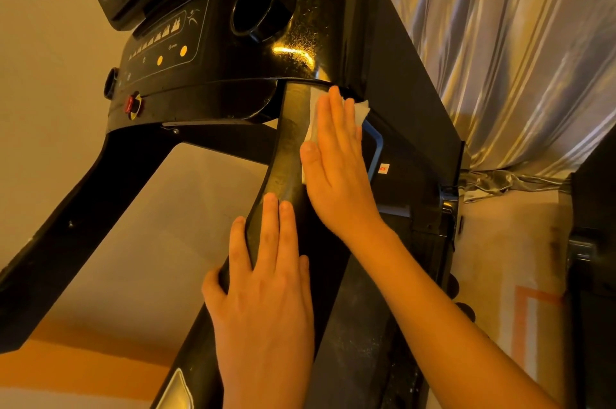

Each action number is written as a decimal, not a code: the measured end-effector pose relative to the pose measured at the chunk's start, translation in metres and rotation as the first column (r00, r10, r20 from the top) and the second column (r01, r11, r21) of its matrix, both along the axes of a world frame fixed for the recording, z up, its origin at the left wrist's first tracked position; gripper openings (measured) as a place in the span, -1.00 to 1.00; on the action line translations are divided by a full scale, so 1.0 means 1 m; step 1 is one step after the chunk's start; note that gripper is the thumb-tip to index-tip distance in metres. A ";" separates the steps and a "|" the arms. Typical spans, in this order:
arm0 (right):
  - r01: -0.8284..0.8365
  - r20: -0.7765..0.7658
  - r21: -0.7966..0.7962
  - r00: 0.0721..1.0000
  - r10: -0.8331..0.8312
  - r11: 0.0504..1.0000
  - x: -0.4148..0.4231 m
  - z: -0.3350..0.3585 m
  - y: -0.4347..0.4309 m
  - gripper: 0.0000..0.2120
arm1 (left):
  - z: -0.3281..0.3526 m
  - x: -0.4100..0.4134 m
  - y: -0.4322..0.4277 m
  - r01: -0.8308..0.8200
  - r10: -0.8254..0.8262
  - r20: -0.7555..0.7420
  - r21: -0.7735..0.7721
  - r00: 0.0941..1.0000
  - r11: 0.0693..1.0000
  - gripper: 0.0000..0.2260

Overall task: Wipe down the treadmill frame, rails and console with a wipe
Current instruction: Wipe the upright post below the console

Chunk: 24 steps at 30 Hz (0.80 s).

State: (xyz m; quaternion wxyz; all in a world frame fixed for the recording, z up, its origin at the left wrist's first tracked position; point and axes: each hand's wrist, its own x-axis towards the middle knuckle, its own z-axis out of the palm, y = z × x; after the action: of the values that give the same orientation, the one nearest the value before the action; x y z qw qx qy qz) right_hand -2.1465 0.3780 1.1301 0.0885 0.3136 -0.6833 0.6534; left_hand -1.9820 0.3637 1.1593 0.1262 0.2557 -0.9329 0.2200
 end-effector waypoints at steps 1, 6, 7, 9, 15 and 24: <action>0.008 0.008 -0.003 1.000 -0.008 1.000 -0.005 0.004 -0.001 -0.43 | 0.001 0.000 0.000 -0.009 0.009 0.009 0.008 1.000 1.000 -0.40; -0.028 0.036 -0.032 0.999 0.029 0.999 0.027 -0.012 0.004 -0.45 | 0.003 -0.001 0.002 -0.013 0.011 0.052 0.032 0.999 0.999 -0.40; -0.048 0.048 -0.040 0.998 0.050 0.998 0.036 -0.017 0.005 -0.45 | 0.003 0.000 0.000 -0.002 0.001 0.056 0.025 0.998 1.000 -0.39; -0.060 0.064 -0.051 0.996 0.064 0.997 0.040 -0.021 0.005 -0.45 | 0.005 -0.002 -0.004 0.011 -0.013 0.078 0.024 0.997 1.000 -0.31; -0.064 0.041 -0.043 0.997 0.066 0.997 0.032 -0.020 0.005 -0.45 | 0.018 0.005 -0.016 0.050 -0.046 0.256 -0.009 0.966 0.999 -0.23; -0.006 0.050 -0.028 0.999 0.007 1.000 0.014 -0.008 0.003 -0.44 | 0.053 0.017 -0.043 0.220 -0.336 0.304 0.356 0.892 0.908 -0.34</action>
State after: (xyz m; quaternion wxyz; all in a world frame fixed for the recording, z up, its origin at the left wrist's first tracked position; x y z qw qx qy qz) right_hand -2.1323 0.3810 1.1226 0.0736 0.2983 -0.6752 0.6706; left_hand -1.9654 0.3209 1.2126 -0.0576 0.0902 -0.9900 0.0918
